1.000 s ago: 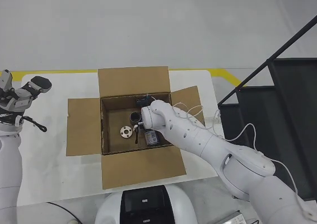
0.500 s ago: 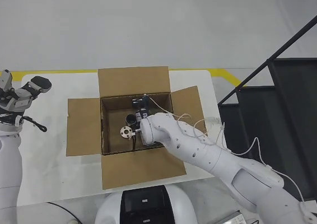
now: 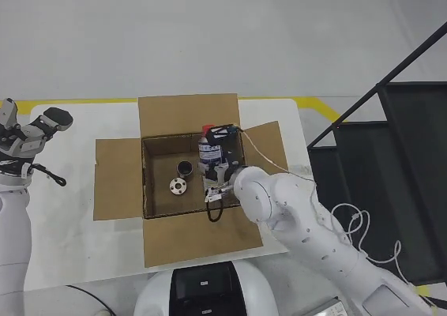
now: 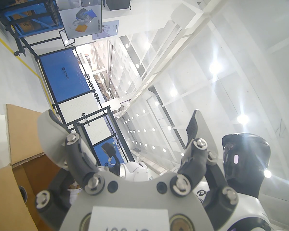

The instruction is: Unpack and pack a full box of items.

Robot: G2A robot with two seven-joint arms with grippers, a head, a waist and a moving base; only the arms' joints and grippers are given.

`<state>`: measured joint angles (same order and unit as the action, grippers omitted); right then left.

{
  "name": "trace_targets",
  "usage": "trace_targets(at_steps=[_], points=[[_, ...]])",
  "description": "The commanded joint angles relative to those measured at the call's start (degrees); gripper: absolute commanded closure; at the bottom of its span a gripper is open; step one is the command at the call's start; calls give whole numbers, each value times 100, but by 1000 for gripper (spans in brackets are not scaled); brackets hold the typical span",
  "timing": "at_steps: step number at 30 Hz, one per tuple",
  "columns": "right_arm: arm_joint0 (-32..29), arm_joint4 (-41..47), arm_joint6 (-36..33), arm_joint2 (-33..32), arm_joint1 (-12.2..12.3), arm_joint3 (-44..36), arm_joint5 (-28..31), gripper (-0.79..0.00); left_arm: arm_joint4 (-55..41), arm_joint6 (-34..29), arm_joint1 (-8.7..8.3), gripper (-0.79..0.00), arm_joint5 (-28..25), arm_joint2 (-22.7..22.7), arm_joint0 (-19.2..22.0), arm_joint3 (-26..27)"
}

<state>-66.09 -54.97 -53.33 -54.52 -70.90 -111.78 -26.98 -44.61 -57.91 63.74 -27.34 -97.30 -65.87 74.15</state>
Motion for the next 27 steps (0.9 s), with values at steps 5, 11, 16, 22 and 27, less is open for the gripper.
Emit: trace_targets(at_steps=[5,11,16,22,27], points=[[-1527,672,873,-1433,244,-910,1263,0,0,0,0,-785,0,0,0,0],[-2961,1433,1897,-2731,382,-1334,2464,0,0,0,0,-785,0,0,0,0],[-3726,2237,2414,-3527,438,-1230,3594,0,0,0,0,-785,0,0,0,0],[-3744,2270,2409,-3556,442,-1219,3670,0,0,0,0,-785,0,0,0,0],[-3744,2270,2409,-3556,442,-1219,3670,0,0,0,0,-785,0,0,0,0]])
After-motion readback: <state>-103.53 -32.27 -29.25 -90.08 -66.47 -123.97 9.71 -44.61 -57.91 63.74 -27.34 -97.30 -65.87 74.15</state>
